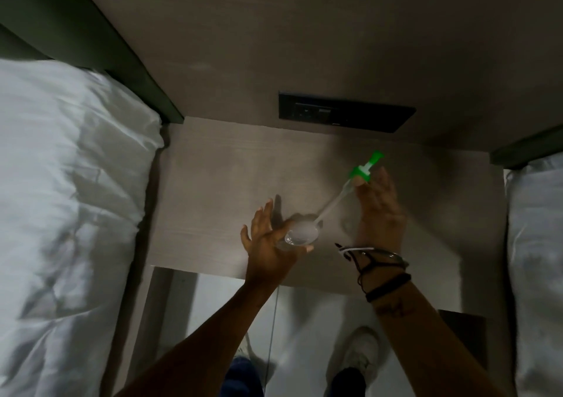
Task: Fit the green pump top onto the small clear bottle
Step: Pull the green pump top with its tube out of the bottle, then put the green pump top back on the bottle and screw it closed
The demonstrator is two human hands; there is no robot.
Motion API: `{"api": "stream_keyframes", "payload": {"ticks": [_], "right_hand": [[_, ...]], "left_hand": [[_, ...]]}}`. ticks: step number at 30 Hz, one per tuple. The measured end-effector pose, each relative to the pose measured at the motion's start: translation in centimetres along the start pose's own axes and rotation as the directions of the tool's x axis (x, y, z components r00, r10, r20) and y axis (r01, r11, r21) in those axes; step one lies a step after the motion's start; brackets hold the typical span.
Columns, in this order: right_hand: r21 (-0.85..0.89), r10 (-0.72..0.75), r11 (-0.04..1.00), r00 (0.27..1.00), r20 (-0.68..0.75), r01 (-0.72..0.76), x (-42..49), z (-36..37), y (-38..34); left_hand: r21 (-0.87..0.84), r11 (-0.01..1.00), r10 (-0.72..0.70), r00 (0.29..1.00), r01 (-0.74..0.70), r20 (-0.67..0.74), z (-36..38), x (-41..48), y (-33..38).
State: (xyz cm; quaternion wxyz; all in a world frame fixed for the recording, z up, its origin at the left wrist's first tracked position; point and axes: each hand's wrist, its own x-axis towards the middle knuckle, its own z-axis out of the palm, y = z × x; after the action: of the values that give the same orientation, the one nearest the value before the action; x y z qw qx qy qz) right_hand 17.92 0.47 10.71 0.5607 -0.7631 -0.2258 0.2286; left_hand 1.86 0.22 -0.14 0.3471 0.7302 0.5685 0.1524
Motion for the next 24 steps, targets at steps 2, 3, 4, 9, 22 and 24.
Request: {"api": "stream_keyframes", "payload": {"ticks": [2, 3, 4, 9, 22, 24], "right_hand": [[0.002, -0.008, 1.0, 1.0, 0.009, 0.008, -0.4, 0.3, 0.3], [0.023, -0.001, 1.0, 0.999, 0.048, 0.0, -0.6, 0.2, 0.5], [0.022, 0.003, 1.0, 0.994, 0.107, -0.006, -0.7, 0.2, 0.9], [-0.017, 0.024, 1.0, 0.996, 0.088, -0.023, -1.5, 0.4, 2.3], [-0.119, -0.187, 0.97, 0.964, 0.189, 0.211, -3.6, -0.8, 3.8], [-0.156, -0.201, 0.957, 0.945, 0.256, 0.246, -4.0, -0.8, 4.7]], "left_hand": [[-0.026, 1.0, 0.001, 1.0, -0.002, -0.019, 0.4, -0.2, -0.1], [-0.033, 0.999, 0.001, 0.999, -0.002, -0.032, 0.6, -0.3, -0.1], [-0.032, 0.999, 0.0, 0.999, -0.001, -0.041, 0.7, -0.3, -0.2], [-0.031, 1.0, 0.0, 1.0, -0.001, -0.028, 0.9, -0.4, -0.4], [0.015, 1.0, 0.009, 1.0, -0.009, 0.011, 0.6, -0.1, -0.5], [-0.006, 1.0, 0.012, 1.0, -0.012, 0.008, 0.5, -0.1, -0.4]]}}
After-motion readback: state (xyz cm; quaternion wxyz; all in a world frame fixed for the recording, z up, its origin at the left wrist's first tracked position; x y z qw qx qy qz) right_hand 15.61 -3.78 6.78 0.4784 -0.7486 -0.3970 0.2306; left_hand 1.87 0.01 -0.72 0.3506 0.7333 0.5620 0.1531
